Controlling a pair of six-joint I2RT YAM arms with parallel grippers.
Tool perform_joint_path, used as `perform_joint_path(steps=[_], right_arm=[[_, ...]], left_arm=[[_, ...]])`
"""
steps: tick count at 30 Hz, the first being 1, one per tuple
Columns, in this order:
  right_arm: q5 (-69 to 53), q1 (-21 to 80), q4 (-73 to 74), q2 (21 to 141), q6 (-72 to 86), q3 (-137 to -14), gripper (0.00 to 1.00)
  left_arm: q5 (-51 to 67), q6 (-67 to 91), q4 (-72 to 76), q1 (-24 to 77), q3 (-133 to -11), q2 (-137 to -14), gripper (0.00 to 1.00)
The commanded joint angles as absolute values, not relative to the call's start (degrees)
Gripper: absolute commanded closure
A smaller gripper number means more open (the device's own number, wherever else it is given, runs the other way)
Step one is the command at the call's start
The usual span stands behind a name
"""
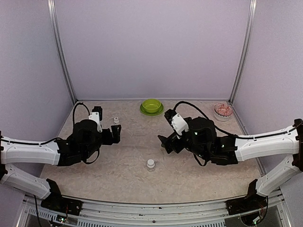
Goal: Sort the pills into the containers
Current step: Place the pill bottle at the center of the board, then pick up the pill bottle from the center of the board.
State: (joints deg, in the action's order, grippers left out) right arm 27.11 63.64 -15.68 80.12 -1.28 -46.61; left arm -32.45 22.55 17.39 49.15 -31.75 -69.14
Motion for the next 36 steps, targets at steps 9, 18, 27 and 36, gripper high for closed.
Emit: perform_joint_path(steps=[9, 18, 27, 36], right_arm=[[29.15, 59.40, -13.10, 69.40, 4.25, -39.35, 0.00], [27.66, 58.06, -10.36, 63.29, 4.32, -35.57, 0.00], [23.45, 58.01, -8.68, 61.89, 4.09, -34.84, 0.00], [22.90, 58.08, -9.71, 59.58, 2.74, -32.51, 0.00]], left_arm=[[-10.18, 15.78, 22.15, 47.70, -31.57, -69.01, 0.01], [-2.08, 7.44, 22.33, 52.57, -33.13, -77.42, 0.01], [5.29, 1.39, 21.15, 53.83, -37.26, -84.35, 0.01], [7.48, -2.71, 17.10, 55.00, -43.33, -92.25, 0.04]])
